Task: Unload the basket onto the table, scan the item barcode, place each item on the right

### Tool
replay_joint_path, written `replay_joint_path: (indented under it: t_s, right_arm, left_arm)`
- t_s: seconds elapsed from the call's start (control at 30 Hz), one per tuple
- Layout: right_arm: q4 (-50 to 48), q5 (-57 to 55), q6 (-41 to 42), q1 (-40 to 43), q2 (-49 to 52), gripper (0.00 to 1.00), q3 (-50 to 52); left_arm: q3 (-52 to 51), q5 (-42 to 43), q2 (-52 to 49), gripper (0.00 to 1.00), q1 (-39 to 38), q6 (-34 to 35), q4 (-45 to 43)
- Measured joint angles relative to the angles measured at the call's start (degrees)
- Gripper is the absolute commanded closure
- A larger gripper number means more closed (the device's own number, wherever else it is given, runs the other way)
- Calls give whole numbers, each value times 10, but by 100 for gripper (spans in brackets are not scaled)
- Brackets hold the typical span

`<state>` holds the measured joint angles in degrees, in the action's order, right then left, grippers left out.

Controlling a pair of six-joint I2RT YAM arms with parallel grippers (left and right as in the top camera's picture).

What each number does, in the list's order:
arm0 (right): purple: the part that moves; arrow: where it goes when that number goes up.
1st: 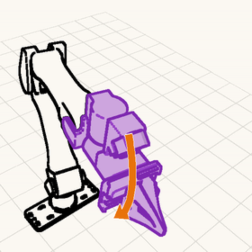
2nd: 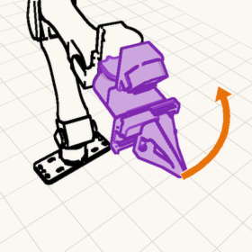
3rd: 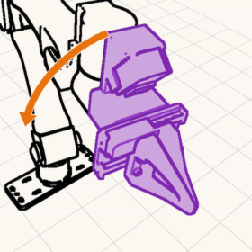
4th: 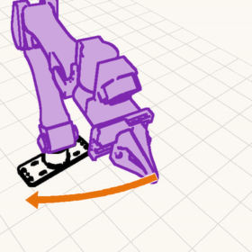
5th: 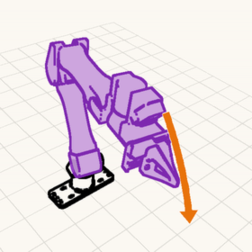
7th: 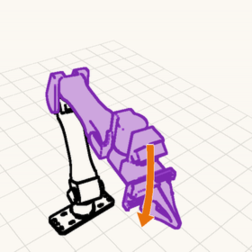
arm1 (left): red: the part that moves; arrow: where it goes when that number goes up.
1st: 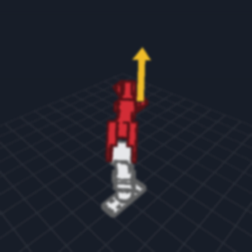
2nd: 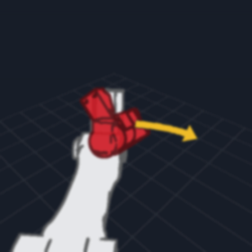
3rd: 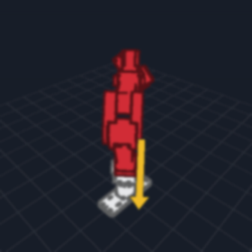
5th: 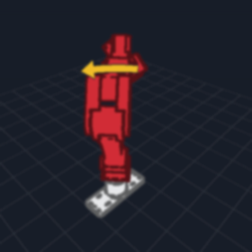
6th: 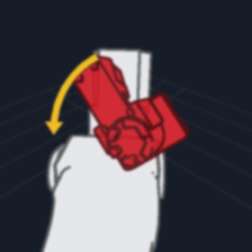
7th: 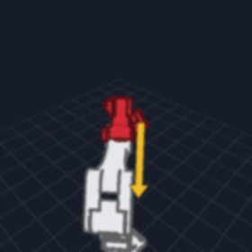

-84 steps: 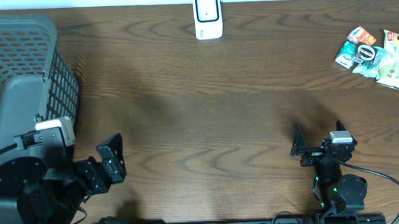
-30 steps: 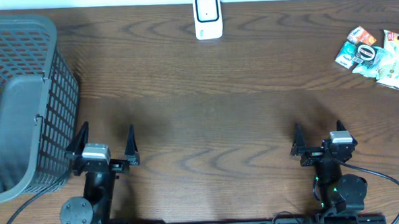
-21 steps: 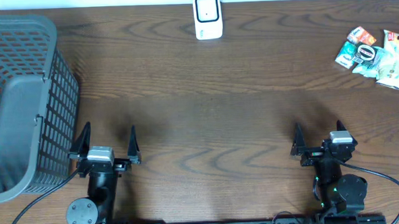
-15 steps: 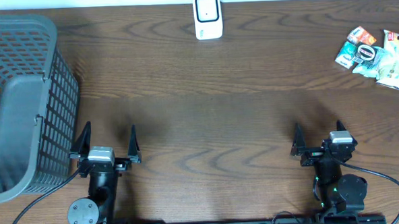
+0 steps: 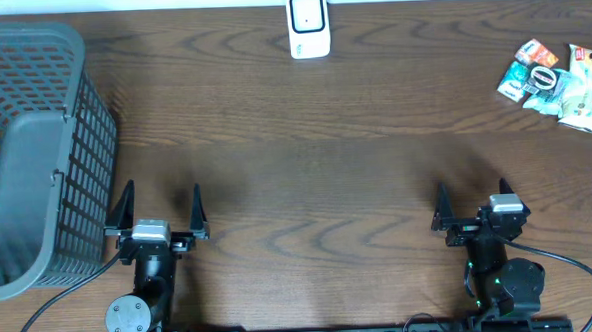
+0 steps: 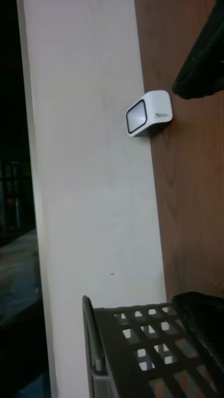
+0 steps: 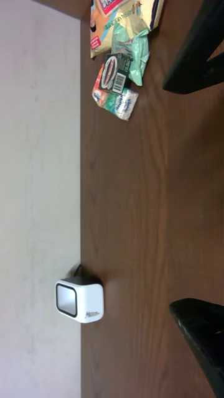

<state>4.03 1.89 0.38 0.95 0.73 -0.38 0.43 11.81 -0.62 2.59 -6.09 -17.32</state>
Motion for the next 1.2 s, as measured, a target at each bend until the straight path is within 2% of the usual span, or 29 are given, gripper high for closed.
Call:
replay_joint_path:
  t_s: [0.3, 0.43, 0.67, 1.2]
  right_arm:
    - [0, 0, 0, 0, 0, 1, 0]
    - [0, 0, 0, 0, 0, 1, 0]
    - [0, 0, 0, 0, 0, 1, 0]
    - [0, 0, 0, 0, 0, 1, 0]
  left_arm:
    - [-1, -17, 0, 2, 0, 3, 115]
    - [-1, -32, 0, 2, 0, 30, 165]
    - [3, -64, 0, 2, 0, 76, 183]
    - [4, -75, 0, 2, 0, 89, 186]
